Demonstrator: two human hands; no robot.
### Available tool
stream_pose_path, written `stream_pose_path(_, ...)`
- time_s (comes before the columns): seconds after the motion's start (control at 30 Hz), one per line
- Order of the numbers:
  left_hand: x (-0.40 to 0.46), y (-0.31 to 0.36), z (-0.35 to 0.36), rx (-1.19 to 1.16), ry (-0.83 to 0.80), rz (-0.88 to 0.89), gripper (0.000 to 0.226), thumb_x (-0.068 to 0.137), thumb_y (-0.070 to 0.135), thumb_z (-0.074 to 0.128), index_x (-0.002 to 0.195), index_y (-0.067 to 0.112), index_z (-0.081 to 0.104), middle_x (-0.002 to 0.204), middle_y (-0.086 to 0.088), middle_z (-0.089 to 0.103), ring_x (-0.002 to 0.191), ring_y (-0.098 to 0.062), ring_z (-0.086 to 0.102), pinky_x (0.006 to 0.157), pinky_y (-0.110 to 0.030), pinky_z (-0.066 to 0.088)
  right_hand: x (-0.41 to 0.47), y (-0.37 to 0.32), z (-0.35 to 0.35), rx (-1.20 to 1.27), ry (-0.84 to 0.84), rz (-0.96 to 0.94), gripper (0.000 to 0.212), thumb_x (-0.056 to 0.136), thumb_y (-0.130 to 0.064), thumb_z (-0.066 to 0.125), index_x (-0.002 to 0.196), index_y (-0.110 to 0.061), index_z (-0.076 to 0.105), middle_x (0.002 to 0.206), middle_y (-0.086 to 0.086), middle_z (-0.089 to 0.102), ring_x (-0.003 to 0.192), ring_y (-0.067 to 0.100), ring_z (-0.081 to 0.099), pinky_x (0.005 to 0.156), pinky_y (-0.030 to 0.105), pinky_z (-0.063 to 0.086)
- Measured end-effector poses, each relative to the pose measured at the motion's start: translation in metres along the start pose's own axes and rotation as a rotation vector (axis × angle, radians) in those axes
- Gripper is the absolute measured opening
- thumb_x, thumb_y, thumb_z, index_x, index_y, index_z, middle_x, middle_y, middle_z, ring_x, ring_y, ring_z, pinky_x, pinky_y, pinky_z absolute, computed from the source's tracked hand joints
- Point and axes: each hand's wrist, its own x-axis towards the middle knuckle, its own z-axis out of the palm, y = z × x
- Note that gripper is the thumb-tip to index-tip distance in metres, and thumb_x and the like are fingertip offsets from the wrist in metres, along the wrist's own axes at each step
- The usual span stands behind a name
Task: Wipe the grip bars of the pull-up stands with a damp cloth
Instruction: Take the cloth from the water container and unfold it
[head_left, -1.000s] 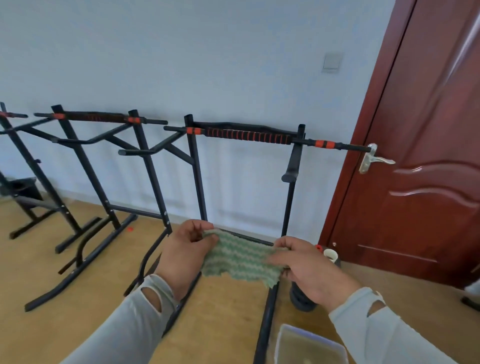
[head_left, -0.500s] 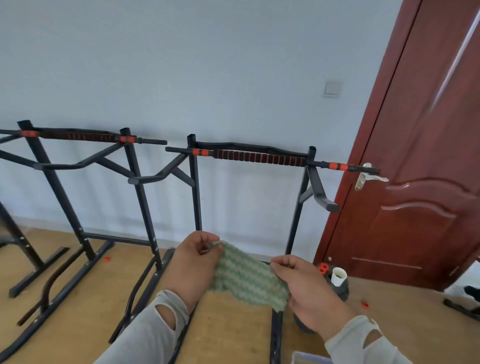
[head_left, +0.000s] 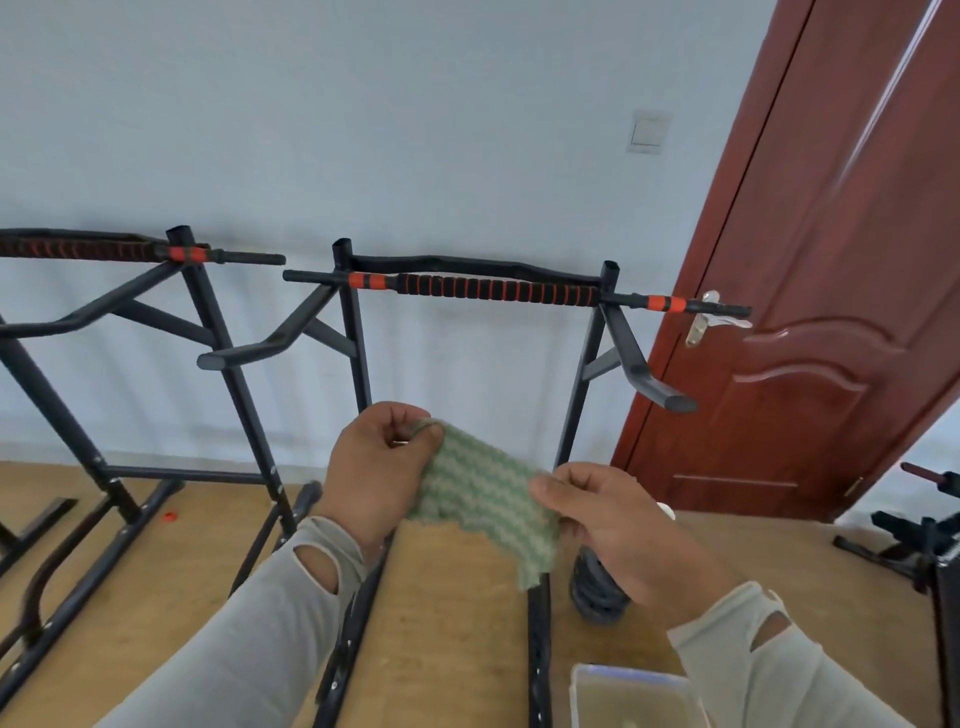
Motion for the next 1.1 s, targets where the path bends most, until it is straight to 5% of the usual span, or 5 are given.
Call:
stream_pose_path(0.43, 0.047, 0.05, 0.067, 0.31, -0.081, 0.371, 0.009, 0.093, 0.027, 0.068, 0.093, 0.035, 0.065, 0.084, 0.014, 0.069, 0.079, -0.001, 0.066, 0.07, -0.015, 0.053, 0.102, -0.062, 0.011, -0.043, 0.201, -0.102, 0.042, 0.105, -0.046, 0.052, 0.089, -0.019, 0.08, 0.08, -0.001, 0.077, 0.081, 0.02, 0.076, 0.083, 0.04, 0.062)
stream_pose_path(0.57, 0.06, 0.05, 0.07, 0.054, -0.314, 0.229, 0.042, 0.096, 0.024, 0.05, 0.136, 0.035, 0.053, 0.117, 0.017, 0.072, 0.107, -0.004, 0.069, 0.091, -0.026, 0.055, 0.117, -0.069, 0.0, 0.166, 0.12, -0.065, 0.032, 0.106, -0.037, 0.054, 0.101, -0.021, 0.081, 0.099, 0.005, 0.08, 0.096, 0.022, 0.077, 0.091, 0.044, 0.061)
stream_pose_path(0.7, 0.09, 0.053, 0.065, -0.024, -0.012, 0.27, 0.031, 0.099, 0.015, 0.06, 0.125, 0.031, 0.06, 0.119, 0.011, 0.069, 0.106, -0.006, 0.068, 0.086, -0.028, 0.058, 0.133, -0.076, -0.021, 0.396, 0.19, 0.006, 0.02, 0.104, -0.012, 0.056, 0.115, -0.007, 0.072, 0.104, 0.012, 0.079, 0.098, 0.028, 0.077, 0.087, 0.045, 0.06)
stream_pose_path(0.87, 0.123, 0.051, 0.084, -0.248, -0.482, -0.098, 0.053, 0.074, 0.056, 0.076, 0.099, 0.009, 0.072, 0.11, -0.013, 0.074, 0.108, -0.026, 0.068, 0.107, -0.046, 0.046, 0.137, -0.098, -0.038, 0.662, 0.129, -0.014, 0.026, 0.106, -0.009, 0.048, 0.12, 0.001, 0.067, 0.114, 0.021, 0.075, 0.107, 0.034, 0.074, 0.085, 0.047, 0.062)
stream_pose_path(1.1, 0.172, 0.073, 0.1, -0.165, -0.667, 0.186, 0.025, 0.083, 0.021, 0.083, 0.077, 0.01, 0.061, 0.067, -0.006, 0.055, 0.059, -0.017, 0.053, 0.053, -0.024, 0.045, 0.139, -0.112, -0.077, -0.006, 0.177, -0.115, 0.039, 0.082, -0.029, 0.079, 0.119, -0.03, 0.068, 0.11, -0.012, 0.077, 0.102, 0.004, 0.073, 0.094, 0.03, 0.057)
